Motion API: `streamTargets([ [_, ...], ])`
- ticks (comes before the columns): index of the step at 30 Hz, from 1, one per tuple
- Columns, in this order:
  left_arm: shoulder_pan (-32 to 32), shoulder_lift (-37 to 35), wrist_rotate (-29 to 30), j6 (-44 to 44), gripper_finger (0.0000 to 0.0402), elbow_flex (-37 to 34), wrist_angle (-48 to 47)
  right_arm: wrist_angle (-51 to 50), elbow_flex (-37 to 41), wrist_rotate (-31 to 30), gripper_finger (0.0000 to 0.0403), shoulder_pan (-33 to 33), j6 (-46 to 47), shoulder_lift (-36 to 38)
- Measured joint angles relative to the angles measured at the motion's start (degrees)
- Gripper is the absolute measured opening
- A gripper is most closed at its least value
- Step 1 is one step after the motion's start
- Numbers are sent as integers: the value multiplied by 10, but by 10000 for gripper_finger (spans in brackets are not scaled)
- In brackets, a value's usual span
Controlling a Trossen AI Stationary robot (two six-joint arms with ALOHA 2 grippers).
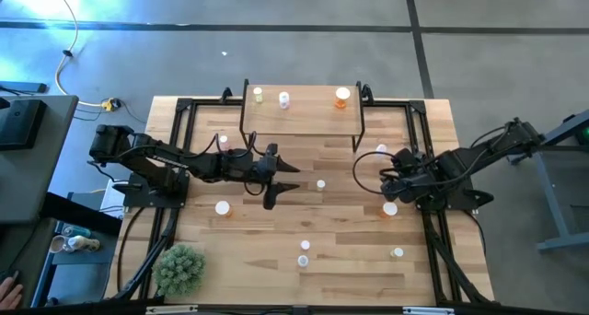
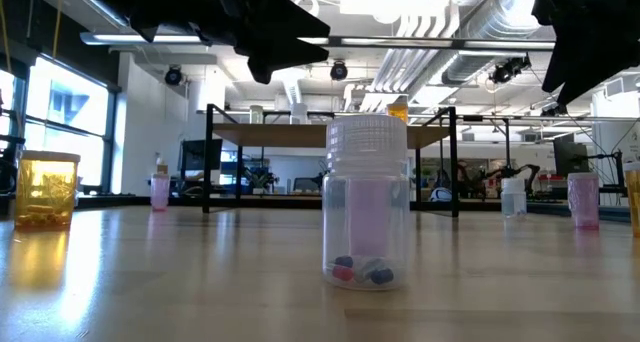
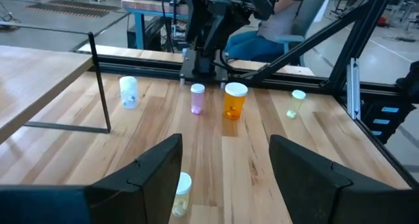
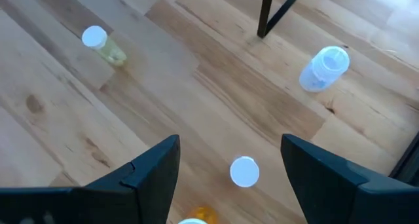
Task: Pick and place medicine bottles onto shelf by color
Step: Put the right pink pill bottle on the shelf
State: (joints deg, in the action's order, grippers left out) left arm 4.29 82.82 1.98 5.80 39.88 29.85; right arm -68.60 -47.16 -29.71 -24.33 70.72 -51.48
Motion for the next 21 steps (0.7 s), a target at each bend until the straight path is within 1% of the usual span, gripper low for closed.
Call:
streamTargets([
  [9,0,0,2,-5,220,0,0,-2,1,-6,256,-39,48,-13],
  [13,0,0,2,-6,220,0,0,-20,1,-9,256,-41,111,-45],
  [18,0,0,2,-19,220,0,0,-58,1,14,256,-41,192,-98],
  [21,0,0,2,-19,220,0,-3,-71,1,28,256,-41,226,-129],
])
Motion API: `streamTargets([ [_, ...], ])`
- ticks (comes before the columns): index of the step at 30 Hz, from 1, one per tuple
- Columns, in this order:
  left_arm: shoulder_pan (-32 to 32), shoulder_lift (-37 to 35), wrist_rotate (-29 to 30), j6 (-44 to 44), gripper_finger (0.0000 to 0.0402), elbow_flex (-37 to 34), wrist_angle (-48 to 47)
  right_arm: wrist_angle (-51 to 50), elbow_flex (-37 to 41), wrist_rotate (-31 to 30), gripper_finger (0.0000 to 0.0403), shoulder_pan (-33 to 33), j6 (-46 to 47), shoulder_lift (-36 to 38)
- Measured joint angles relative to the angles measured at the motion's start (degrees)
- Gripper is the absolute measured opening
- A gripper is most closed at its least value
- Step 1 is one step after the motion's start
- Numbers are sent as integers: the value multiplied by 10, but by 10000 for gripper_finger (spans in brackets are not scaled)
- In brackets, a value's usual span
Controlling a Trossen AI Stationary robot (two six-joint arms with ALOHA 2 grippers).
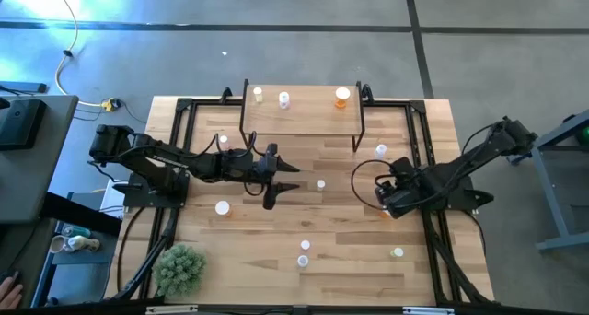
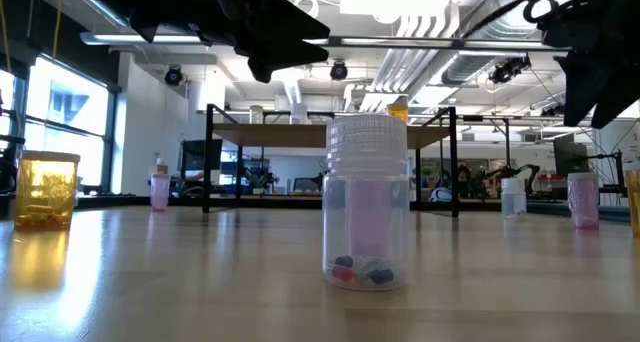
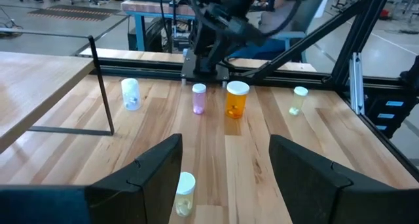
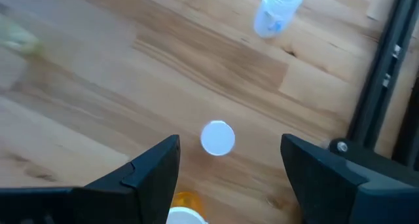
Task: Pick and place medicine bottles onto shelf by color
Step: Put the right pink pill bottle on the shelf
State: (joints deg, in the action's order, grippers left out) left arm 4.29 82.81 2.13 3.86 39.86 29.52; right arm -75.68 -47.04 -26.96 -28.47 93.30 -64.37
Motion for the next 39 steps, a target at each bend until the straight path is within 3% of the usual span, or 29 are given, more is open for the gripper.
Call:
streamTargets([
  [8,-11,-4,-45,-11,220,-1,-102,16,0,13,256,0,7,-56],
  [18,-49,-21,-45,-11,220,0,-151,34,0,18,256,-12,3,-58],
  [39,-50,-25,-23,-11,220,0,-140,140,93,-8,256,-17,53,-58],
])
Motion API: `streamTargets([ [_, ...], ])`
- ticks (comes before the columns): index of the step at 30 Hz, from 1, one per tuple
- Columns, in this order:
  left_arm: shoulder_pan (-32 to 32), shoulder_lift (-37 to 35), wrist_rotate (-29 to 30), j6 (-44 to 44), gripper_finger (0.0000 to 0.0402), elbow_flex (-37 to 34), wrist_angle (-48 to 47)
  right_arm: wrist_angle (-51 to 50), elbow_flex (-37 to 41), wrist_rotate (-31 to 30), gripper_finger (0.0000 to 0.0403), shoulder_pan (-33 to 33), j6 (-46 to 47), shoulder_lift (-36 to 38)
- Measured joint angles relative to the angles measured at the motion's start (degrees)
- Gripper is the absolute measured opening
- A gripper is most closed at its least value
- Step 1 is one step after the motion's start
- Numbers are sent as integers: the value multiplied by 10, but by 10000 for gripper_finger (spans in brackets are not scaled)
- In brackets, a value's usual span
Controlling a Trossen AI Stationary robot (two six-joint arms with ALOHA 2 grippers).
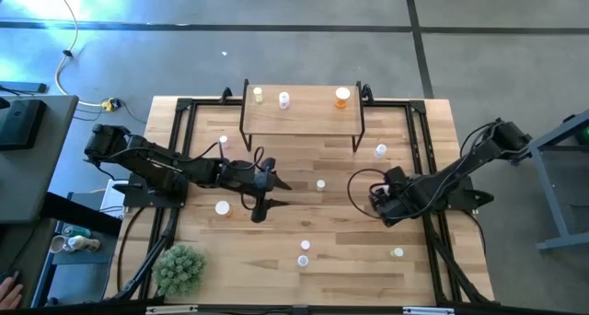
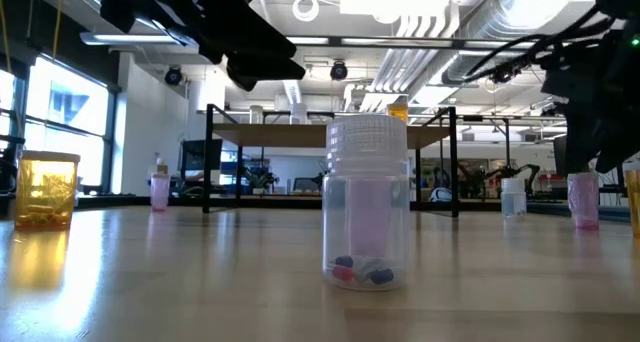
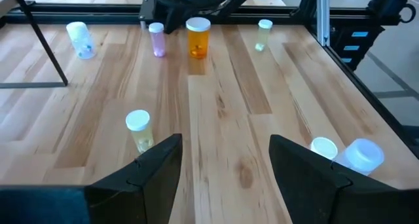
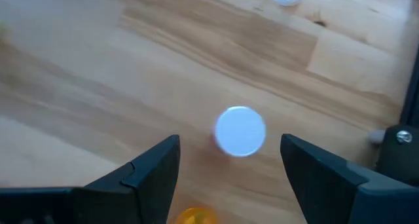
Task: Pick and place medicine bottles onto shelf by color
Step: Put the right pink pill bottle on the shelf
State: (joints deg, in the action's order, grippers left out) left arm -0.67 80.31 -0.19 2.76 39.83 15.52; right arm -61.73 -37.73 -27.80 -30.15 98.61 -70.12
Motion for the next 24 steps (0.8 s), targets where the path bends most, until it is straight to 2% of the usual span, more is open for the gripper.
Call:
streamTargets([
  [13,0,0,1,0,220,0,10,48,42,-21,248,2,4,0],
  [24,0,0,26,0,220,0,10,53,42,-30,144,2,4,0],
])
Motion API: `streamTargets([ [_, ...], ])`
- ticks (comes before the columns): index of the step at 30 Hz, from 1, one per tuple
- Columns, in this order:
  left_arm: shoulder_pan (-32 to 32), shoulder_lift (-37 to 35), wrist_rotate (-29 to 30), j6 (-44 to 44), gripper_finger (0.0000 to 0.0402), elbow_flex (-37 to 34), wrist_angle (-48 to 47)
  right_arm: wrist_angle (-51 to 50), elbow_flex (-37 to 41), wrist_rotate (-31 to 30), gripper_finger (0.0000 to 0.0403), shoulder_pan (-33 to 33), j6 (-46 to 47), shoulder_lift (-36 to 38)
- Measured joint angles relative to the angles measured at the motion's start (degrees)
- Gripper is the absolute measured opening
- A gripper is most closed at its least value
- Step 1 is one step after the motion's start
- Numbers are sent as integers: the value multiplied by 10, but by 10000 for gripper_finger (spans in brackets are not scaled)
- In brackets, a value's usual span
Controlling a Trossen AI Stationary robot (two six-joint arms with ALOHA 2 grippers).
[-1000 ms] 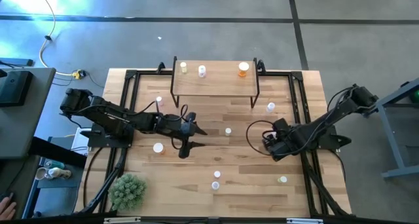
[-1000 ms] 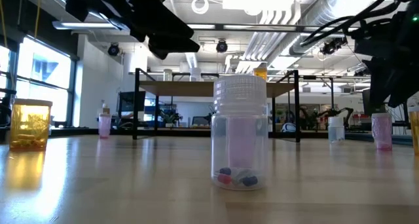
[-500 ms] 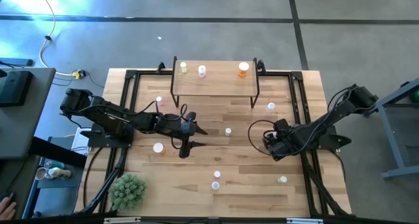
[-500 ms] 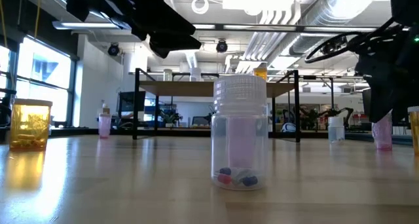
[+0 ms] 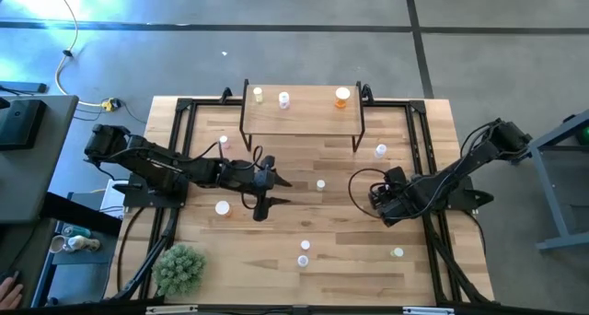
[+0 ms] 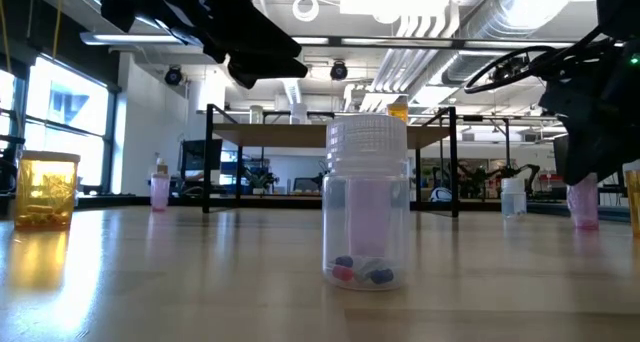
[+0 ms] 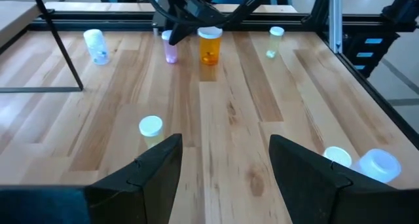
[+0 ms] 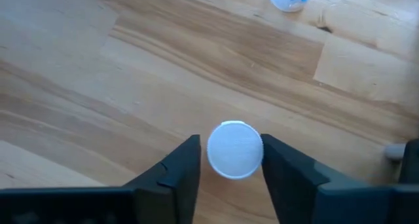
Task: Pick and place medicine bottles onto shelf by color
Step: Put the right pink pill bottle on the shelf
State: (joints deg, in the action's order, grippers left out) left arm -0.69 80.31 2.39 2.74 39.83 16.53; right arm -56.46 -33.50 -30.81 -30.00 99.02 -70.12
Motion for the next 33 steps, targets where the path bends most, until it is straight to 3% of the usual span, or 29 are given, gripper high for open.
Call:
streamTargets([
  [6,0,0,0,-23,220,0,-3,0,-5,1,122,0,-1,0],
  [13,3,0,45,-49,220,0,-17,0,-35,7,119,0,-20,0],
  [18,20,0,47,-46,220,0,-20,1,-66,3,118,6,-54,0],
  [33,49,0,47,-45,220,0,-43,130,-156,-5,118,114,-340,0],
])
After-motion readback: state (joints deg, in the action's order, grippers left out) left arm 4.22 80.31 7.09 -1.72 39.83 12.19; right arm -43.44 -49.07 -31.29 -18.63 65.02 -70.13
